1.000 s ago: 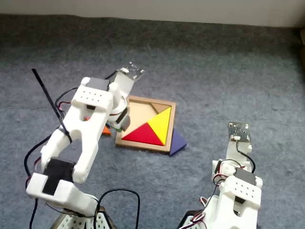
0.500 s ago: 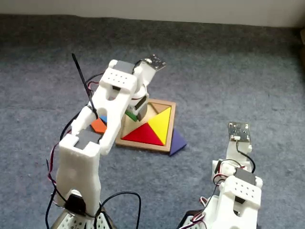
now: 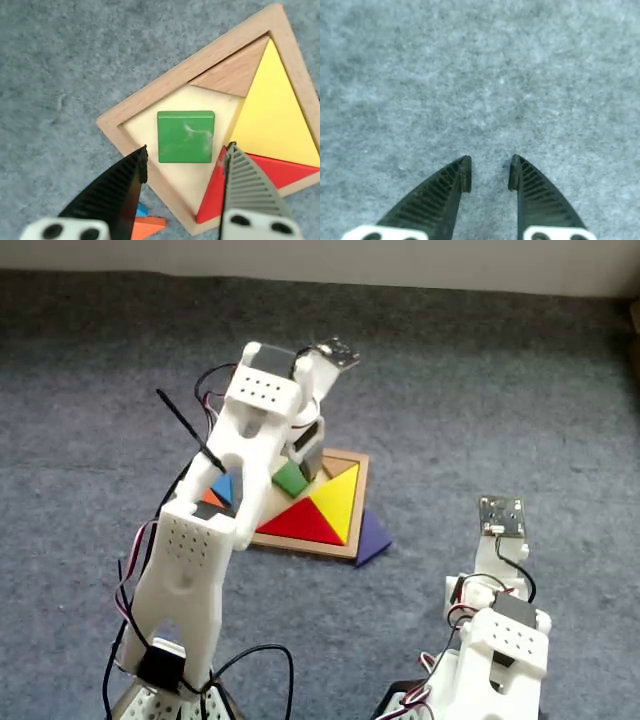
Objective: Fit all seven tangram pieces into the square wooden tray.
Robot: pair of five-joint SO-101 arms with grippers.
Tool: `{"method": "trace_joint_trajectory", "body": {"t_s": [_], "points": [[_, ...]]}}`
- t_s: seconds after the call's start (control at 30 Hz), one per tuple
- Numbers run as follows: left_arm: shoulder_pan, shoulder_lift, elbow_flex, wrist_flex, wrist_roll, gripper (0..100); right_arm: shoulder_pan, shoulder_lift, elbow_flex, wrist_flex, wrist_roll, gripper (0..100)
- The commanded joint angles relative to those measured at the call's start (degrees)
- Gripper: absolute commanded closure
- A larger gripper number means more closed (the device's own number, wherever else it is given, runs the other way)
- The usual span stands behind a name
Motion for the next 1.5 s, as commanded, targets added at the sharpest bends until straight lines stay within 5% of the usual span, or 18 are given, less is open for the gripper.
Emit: {"method": "trace_joint_trajectory", "body": {"t_s": [0.0,0.53,1.47], "points": [[0.2,-1.0,-3.2,1.0,0.4,75,1.4,0.1,0.1,-0.9,-0.2,86.5],[-3.3,5.8,-1.7,0.8,0.0,90,1.4,0.1,0.1,-0.9,-0.1,86.5],[5.3,8.4,-16.9,1.3,0.4,90,1.4,0.1,0.1,-0.9,-0.1,86.5]]}}
